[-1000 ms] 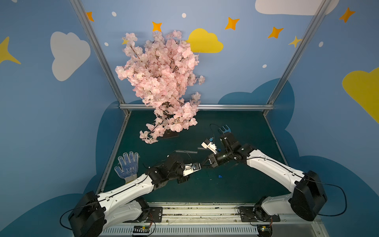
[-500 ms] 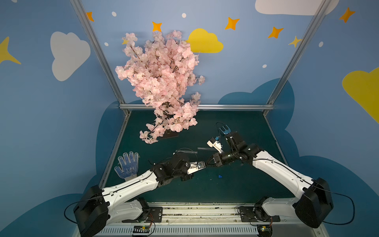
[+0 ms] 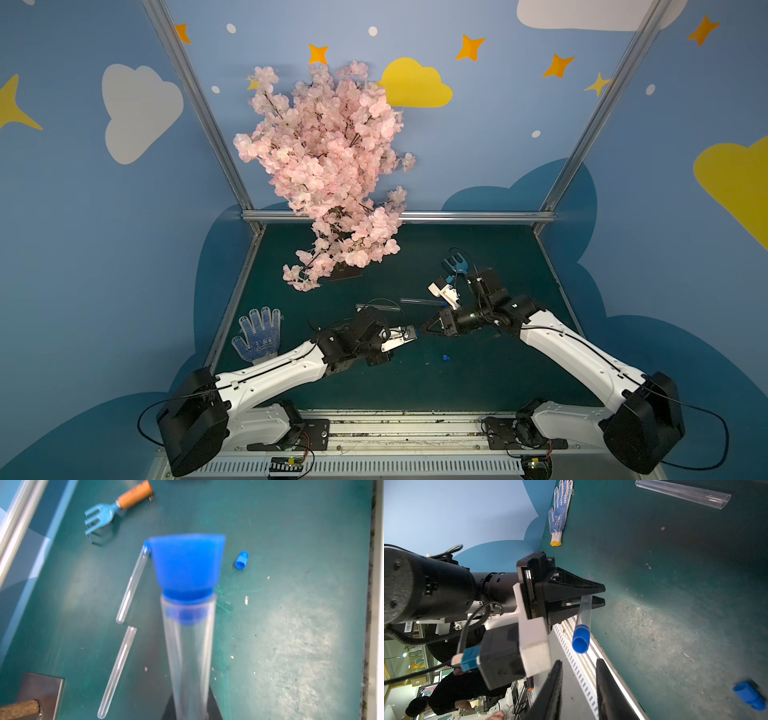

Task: Insert stoppers into test tubes
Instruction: Insert the stopper into the test tube.

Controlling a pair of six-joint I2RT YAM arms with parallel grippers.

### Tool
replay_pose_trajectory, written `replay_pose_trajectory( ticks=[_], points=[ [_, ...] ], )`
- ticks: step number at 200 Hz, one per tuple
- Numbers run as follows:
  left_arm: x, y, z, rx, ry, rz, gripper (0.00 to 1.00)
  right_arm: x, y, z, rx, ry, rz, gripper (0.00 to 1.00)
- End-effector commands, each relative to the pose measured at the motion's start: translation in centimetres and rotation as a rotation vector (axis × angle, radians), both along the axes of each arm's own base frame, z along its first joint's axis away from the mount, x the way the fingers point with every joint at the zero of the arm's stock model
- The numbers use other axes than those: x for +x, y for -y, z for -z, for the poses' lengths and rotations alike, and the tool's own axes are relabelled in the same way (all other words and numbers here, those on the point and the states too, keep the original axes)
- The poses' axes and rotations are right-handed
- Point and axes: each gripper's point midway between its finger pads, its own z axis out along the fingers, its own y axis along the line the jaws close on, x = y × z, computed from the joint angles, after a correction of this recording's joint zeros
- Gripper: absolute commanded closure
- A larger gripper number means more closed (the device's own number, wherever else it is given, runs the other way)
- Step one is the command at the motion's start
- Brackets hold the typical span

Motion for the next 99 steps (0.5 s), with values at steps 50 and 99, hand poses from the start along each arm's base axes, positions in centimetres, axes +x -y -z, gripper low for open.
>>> replay_pose_trajectory(
  ticks=[50, 99],
  points=[
    [1.5, -0.1, 1.6, 0.099, -0.062, -0.03, 0.98, 3.8, 8.2, 0.9, -0.126, 0.078, 0.348, 0.71],
    [2.6, 0.0, 3.2, 0.2, -0.123, 0.009, 0.98, 3.5, 10.3, 2.2, -0.149, 0.058, 0.417, 0.71]
  ],
)
